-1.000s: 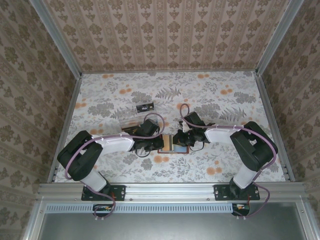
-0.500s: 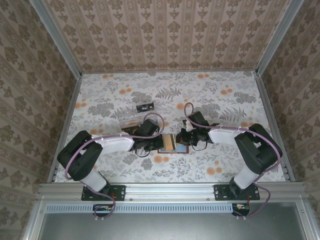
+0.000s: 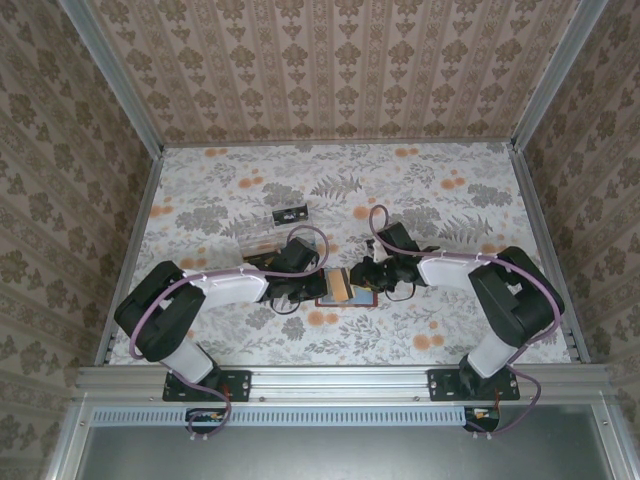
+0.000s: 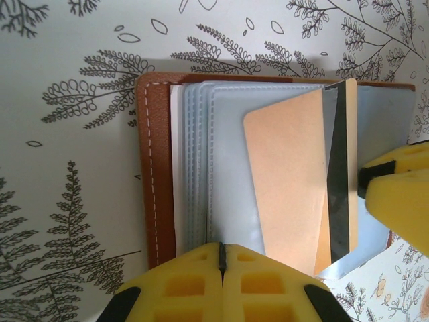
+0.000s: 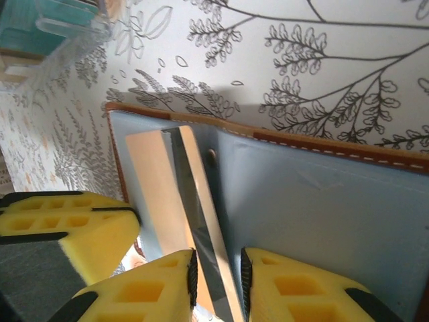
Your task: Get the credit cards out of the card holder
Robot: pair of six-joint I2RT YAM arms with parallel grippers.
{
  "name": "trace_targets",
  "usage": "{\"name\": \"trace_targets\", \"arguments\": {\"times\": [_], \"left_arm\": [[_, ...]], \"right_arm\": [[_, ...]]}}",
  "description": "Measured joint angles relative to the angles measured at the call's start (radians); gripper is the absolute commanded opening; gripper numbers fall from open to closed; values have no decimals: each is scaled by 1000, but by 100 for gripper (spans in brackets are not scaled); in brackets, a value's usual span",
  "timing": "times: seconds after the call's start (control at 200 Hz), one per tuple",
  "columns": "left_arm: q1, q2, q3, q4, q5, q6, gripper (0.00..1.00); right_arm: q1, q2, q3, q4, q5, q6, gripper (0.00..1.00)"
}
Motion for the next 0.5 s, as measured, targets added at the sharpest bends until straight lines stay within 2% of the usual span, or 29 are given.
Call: {"name": "trace_targets", "arguments": {"times": [0.315, 0.5], "left_arm": [[0, 0, -2, 5, 0, -11, 0], [0, 0, -2, 6, 0, -14, 0]], "right_arm": [[12, 26, 0, 27, -18, 0, 21], [14, 31, 0, 32, -27, 2, 7]]}}
